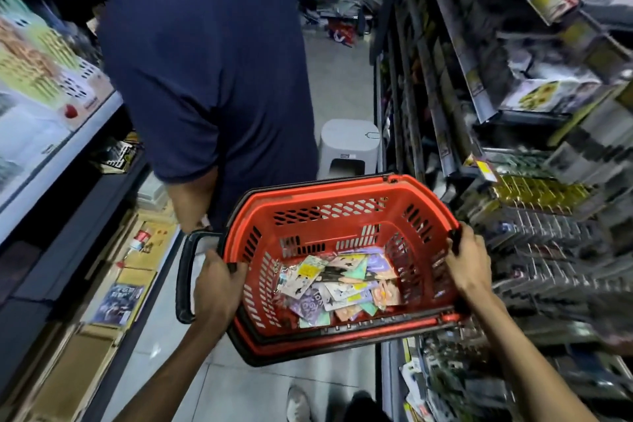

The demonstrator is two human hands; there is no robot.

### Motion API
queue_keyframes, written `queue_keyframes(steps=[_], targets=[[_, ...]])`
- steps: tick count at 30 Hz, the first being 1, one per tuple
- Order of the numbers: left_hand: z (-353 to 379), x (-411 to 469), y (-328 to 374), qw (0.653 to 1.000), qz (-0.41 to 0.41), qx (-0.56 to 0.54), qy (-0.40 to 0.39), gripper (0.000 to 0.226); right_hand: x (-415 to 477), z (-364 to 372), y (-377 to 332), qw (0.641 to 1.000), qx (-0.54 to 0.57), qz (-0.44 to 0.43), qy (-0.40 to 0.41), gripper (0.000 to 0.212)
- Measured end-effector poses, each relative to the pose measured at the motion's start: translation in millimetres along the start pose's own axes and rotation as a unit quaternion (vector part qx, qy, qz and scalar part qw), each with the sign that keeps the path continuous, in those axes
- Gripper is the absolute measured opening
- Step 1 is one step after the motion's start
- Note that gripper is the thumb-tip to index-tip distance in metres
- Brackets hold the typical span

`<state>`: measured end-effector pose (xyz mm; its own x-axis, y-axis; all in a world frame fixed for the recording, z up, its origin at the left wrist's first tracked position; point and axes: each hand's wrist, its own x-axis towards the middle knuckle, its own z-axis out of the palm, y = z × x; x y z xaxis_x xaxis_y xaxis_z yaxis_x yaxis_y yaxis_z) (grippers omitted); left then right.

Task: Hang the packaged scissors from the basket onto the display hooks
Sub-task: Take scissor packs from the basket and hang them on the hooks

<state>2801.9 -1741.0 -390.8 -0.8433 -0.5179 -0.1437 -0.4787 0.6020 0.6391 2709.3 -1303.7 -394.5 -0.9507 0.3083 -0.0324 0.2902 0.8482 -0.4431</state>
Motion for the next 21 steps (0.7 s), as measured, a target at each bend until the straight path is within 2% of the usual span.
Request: queue_keyframes(steps=[7, 15, 21], targets=[[14, 49, 32, 1.0, 0.002, 0.001, -0.018, 0.031, 47, 5, -9, 1.0, 0.007, 0.014, 0.004, 0.042], [45, 148, 80, 0.998, -0.013, 0.059, -0.016, 0.048, 141, 24, -34, 1.0, 0.015, 0.026, -0.005, 0.042], [50, 229, 120, 0.996, 0.001, 0.084, 0.001, 0.045, 218, 41, -68, 0.999, 0.039, 0.036, -0.006, 0.047]])
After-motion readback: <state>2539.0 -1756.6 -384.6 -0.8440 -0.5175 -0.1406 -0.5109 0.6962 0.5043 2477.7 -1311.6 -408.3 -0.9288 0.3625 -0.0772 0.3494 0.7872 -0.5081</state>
